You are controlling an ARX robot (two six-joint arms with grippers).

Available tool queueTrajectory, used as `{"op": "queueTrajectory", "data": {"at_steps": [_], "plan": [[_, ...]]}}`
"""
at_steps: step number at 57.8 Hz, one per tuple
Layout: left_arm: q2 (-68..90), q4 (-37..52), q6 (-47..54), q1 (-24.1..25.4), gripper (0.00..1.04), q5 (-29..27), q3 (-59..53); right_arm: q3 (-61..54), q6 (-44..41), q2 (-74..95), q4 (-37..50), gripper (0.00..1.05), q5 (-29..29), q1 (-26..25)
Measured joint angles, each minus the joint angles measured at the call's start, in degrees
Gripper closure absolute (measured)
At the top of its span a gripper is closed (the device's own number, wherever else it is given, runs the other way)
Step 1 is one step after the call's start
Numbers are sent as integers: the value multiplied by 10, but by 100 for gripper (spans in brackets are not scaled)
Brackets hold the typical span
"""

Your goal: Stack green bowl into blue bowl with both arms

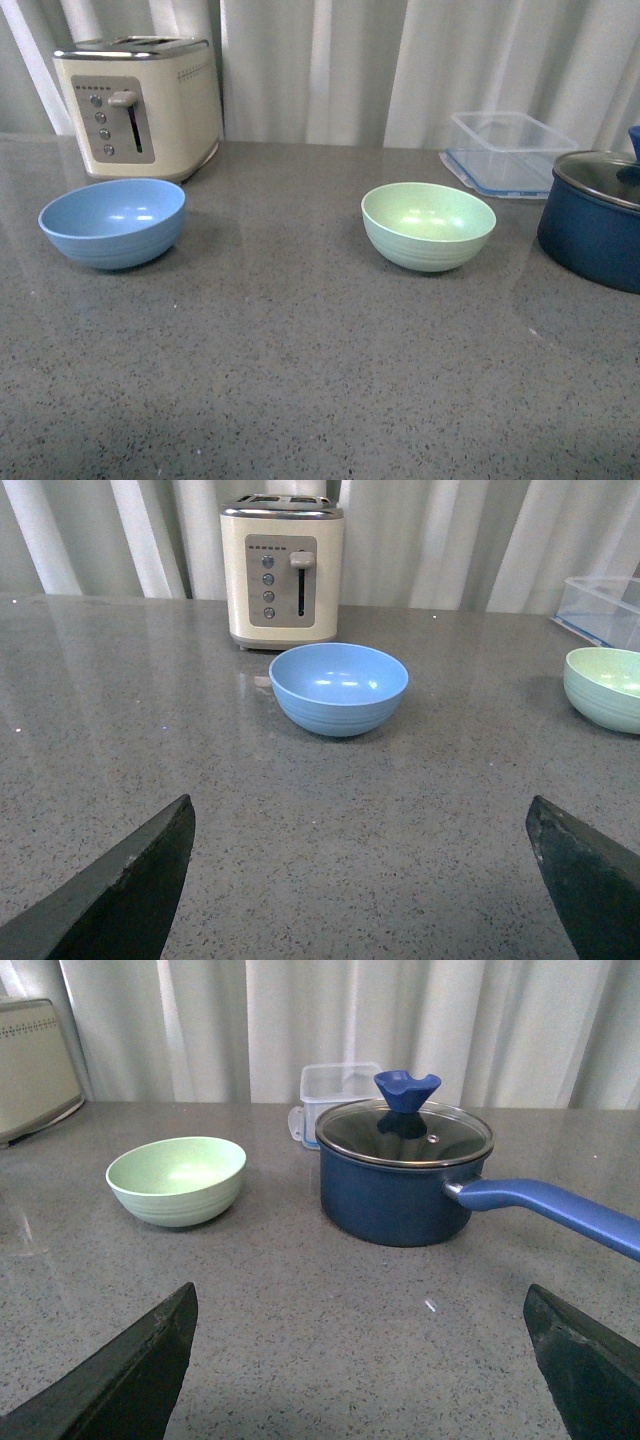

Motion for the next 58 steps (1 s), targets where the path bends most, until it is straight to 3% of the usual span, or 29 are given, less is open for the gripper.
{"op": "queueTrajectory", "data": {"at_steps": [15, 19, 21, 36, 44, 58], "plan": [[0, 0, 0, 0, 7, 0, 0, 0, 0, 0, 0, 10, 0, 0], [47, -9, -14, -38, 7, -149, 12, 0, 0, 0, 0, 10, 0, 0], [84, 5, -18, -39, 7, -186, 25, 0, 0, 0, 0, 10, 1, 0], [303, 39, -88, 68, 7, -101, 161, 0, 0, 0, 0, 10, 0, 0], [425, 29, -124, 78, 7, -75, 239, 0, 0, 0, 0, 10, 0, 0], [626, 31, -167, 41, 7, -43, 377, 0, 0, 0, 0, 10, 0, 0]]}}
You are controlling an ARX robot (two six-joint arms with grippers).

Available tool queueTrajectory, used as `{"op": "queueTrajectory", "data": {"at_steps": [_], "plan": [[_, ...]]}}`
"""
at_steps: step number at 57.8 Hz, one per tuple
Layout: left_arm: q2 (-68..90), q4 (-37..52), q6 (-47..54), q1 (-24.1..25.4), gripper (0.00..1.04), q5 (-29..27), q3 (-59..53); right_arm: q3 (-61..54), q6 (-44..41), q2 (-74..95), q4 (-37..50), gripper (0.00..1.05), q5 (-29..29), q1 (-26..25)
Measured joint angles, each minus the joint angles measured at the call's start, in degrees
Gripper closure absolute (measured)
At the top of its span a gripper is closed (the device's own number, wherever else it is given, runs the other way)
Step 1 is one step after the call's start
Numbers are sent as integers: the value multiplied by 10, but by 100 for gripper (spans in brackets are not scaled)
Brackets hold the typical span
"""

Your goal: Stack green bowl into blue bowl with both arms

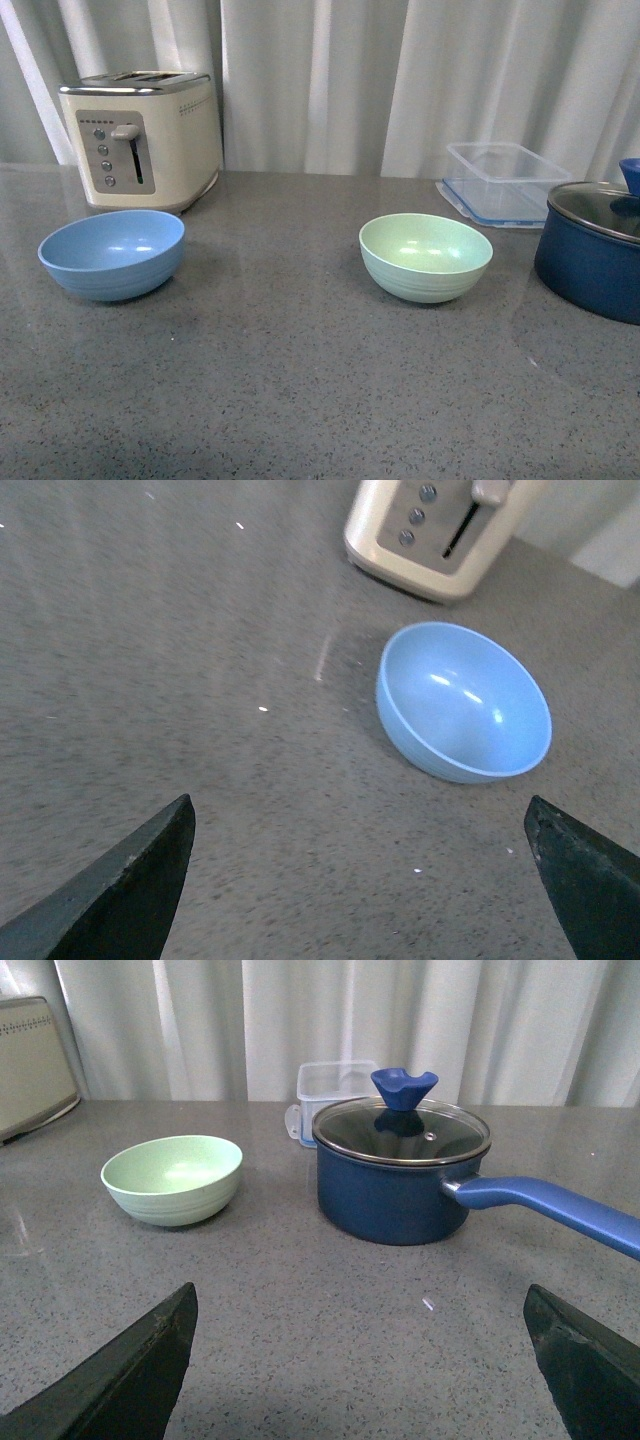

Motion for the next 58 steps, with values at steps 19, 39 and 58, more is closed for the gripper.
{"op": "queueTrajectory", "data": {"at_steps": [19, 39, 58], "plan": [[241, -66, -54, -44, 7, 4, 202, 0, 0, 0, 0, 10, 0, 0], [377, -117, -95, -32, 7, -6, 320, 0, 0, 0, 0, 10, 0, 0], [422, -159, -104, -35, 40, -2, 382, 0, 0, 0, 0, 10, 0, 0]]}}
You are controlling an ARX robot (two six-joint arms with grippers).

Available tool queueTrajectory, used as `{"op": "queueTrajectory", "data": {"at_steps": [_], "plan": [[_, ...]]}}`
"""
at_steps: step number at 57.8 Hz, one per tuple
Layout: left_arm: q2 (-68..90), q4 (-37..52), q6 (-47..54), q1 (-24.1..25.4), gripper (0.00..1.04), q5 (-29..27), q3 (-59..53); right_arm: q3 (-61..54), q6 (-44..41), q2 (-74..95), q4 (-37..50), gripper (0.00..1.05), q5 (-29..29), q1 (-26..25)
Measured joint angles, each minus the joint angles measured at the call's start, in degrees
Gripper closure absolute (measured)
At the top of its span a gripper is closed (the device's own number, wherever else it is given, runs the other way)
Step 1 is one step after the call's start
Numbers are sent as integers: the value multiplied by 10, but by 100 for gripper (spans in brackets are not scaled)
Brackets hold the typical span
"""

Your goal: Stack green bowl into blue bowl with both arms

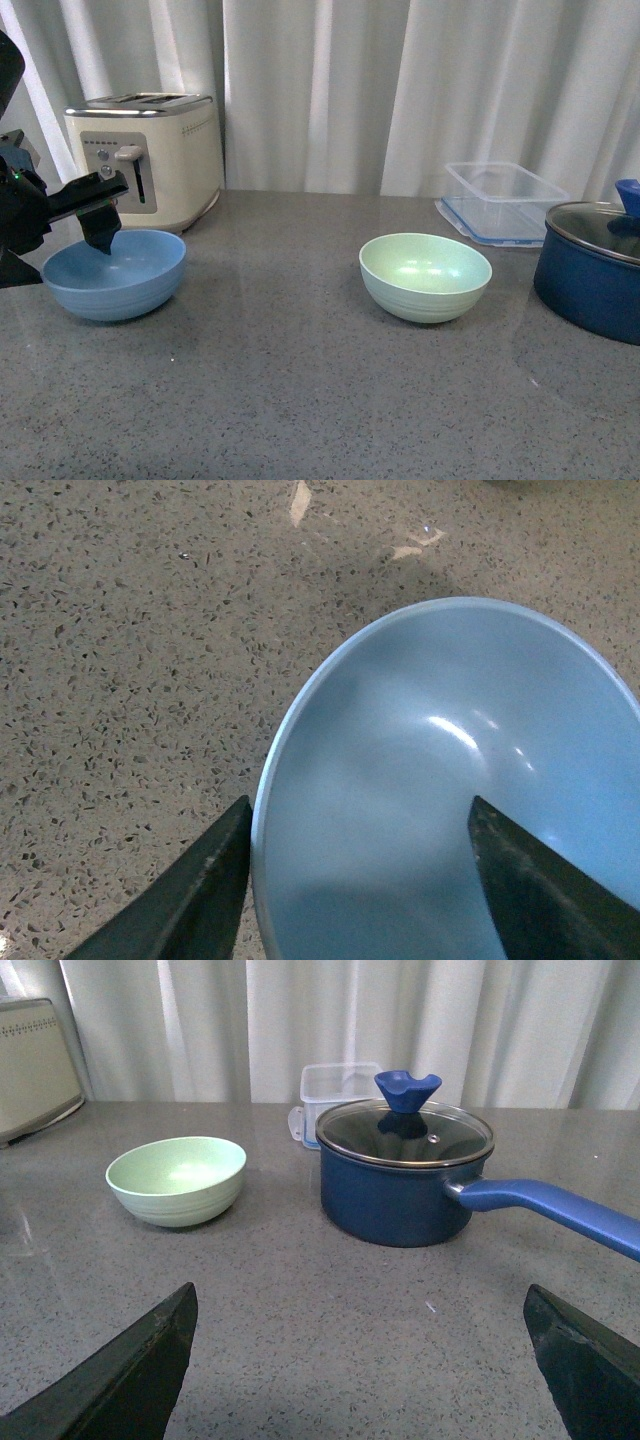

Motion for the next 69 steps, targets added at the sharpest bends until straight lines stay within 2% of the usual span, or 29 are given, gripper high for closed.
{"op": "queueTrajectory", "data": {"at_steps": [11, 16, 20, 42, 69], "plan": [[6, -16, 0, 0, 68, -4, 7, 0, 0, 0, 0, 10, 0, 0], [10, -21, 0, 2, 90, -3, 8, 0, 0, 0, 0, 10, 0, 0], [11, -25, 0, 4, 101, 0, 8, 0, 0, 0, 0, 10, 0, 0], [-19, -28, -7, -12, 101, 30, 14, 0, 0, 0, 0, 10, 0, 0], [51, -51, -3, -109, 101, 0, 101, 0, 0, 0, 0, 10, 0, 0]]}}
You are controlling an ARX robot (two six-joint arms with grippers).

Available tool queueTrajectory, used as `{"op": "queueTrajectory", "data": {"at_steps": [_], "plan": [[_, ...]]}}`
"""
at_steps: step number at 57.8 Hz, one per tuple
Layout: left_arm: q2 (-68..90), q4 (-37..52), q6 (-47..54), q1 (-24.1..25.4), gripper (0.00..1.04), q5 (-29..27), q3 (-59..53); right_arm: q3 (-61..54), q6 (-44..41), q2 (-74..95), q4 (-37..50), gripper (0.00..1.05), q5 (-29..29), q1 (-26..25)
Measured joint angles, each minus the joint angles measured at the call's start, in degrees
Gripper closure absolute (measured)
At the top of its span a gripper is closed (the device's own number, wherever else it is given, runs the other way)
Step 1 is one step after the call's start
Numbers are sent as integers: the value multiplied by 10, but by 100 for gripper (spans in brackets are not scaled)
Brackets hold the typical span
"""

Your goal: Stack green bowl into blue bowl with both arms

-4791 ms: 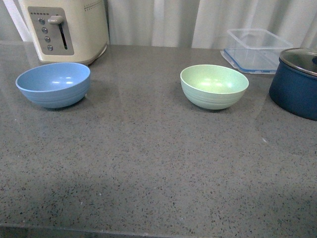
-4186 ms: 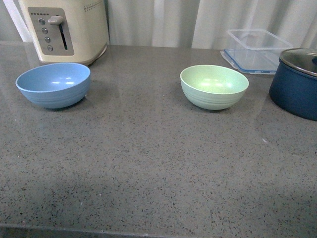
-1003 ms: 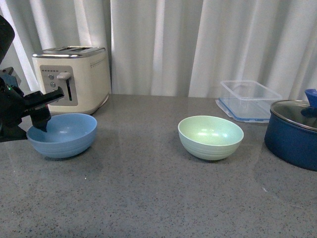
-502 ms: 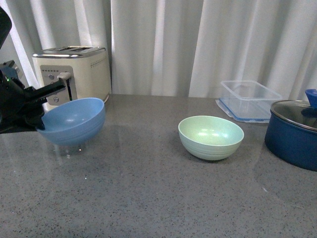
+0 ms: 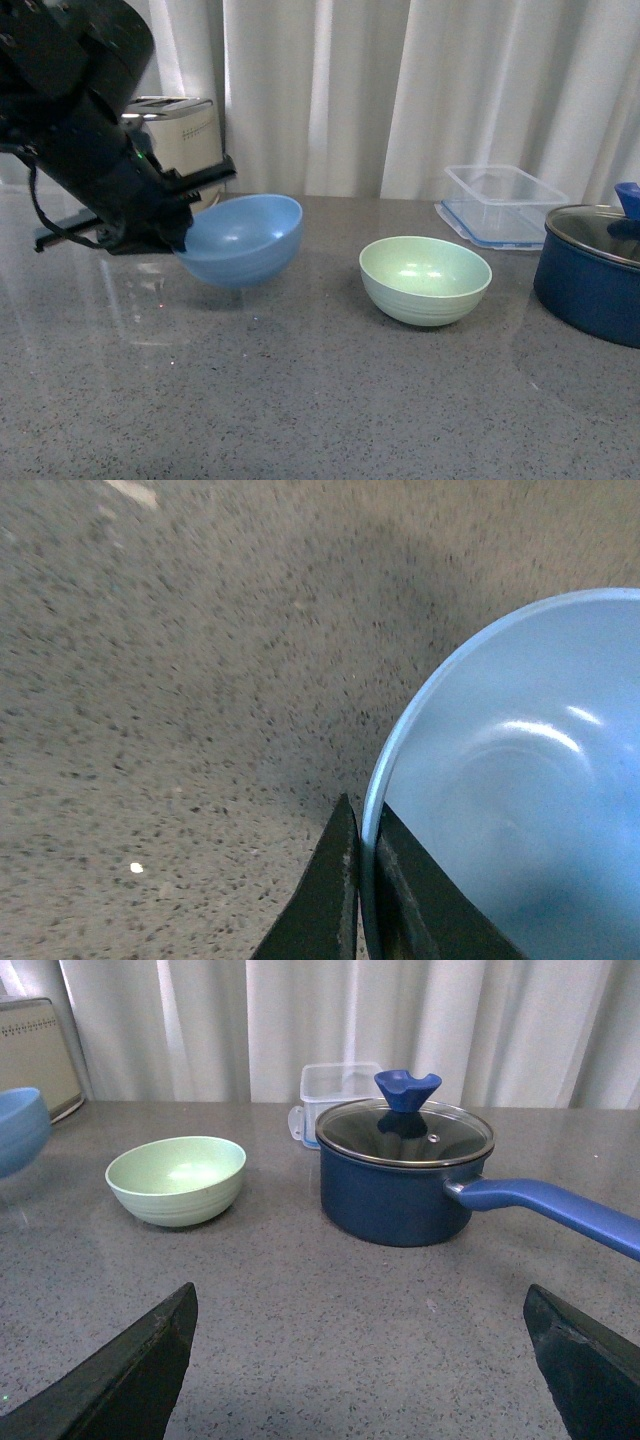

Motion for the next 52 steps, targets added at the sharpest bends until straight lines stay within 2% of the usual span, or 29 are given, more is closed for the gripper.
{"op": "queueTrajectory", "data": {"at_steps": [27, 41, 46, 52], "plan": [[67, -24, 10, -50, 100, -31, 60, 0, 0, 0, 0, 10, 0, 0], [61, -24, 28, -47, 65, -39, 60, 0, 0, 0, 0, 10, 0, 0], [24, -6, 51, -42, 44, -33, 48, 0, 0, 0, 0, 10, 0, 0], [-37, 27, 78, -39, 28, -31, 16, 0, 0, 0, 0, 10, 0, 0]]}}
